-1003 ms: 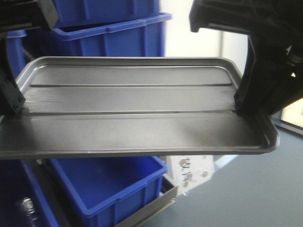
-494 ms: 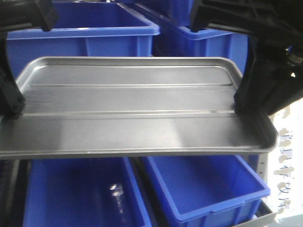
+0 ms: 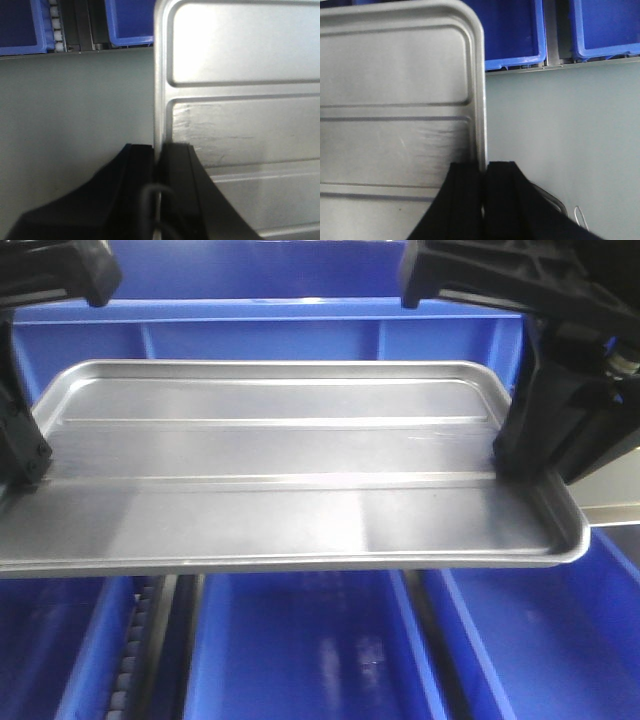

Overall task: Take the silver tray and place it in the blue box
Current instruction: 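Hold the tray level in both grippers while the base drives to the blue bin, then move the tray with both grippers over the blue bin and lower it inside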

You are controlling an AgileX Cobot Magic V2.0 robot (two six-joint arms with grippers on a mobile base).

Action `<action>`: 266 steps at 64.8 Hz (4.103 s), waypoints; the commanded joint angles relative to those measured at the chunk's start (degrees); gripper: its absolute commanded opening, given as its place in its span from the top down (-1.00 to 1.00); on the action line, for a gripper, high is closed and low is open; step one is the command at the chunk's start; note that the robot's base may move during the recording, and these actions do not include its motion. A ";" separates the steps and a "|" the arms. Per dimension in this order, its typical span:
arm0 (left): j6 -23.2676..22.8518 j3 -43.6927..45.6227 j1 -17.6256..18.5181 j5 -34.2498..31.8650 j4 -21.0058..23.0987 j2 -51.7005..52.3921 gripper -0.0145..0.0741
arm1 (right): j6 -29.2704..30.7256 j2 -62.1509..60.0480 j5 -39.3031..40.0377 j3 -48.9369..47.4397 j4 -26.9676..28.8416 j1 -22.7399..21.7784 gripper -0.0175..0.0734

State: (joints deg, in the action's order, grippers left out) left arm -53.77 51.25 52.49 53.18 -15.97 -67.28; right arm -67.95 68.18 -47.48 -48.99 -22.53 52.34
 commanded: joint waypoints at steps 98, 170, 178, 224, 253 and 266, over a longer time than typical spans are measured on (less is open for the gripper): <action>0.02 1.47 0.28 -0.03 -1.24 1.29 0.71 | -0.10 -1.54 0.76 -1.45 -3.64 -0.39 0.49; 4.76 2.79 0.28 -1.59 -1.72 1.29 0.71 | 3.04 -1.54 3.70 -3.81 -2.24 -0.52 0.49; 8.41 6.16 -0.44 -1.59 0.12 1.29 0.71 | 8.88 -1.54 4.02 -6.33 0.88 -1.04 0.49; 31.71 33.29 -11.30 -4.12 12.31 -12.72 0.71 | 41.87 7.39 0.86 -30.93 19.32 -18.24 0.49; 48.00 56.03 -24.66 -5.06 33.81 -29.01 0.71 | 60.41 26.72 -2.11 -57.65 39.71 -29.61 0.49; 50.97 60.47 -27.07 -7.23 35.70 -34.15 0.71 | 61.58 33.70 -2.41 -64.82 39.88 -31.98 0.49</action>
State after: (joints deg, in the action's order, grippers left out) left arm -5.20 108.18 23.44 55.40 5.25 -102.53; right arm -9.05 101.77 -57.67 -109.65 3.53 18.73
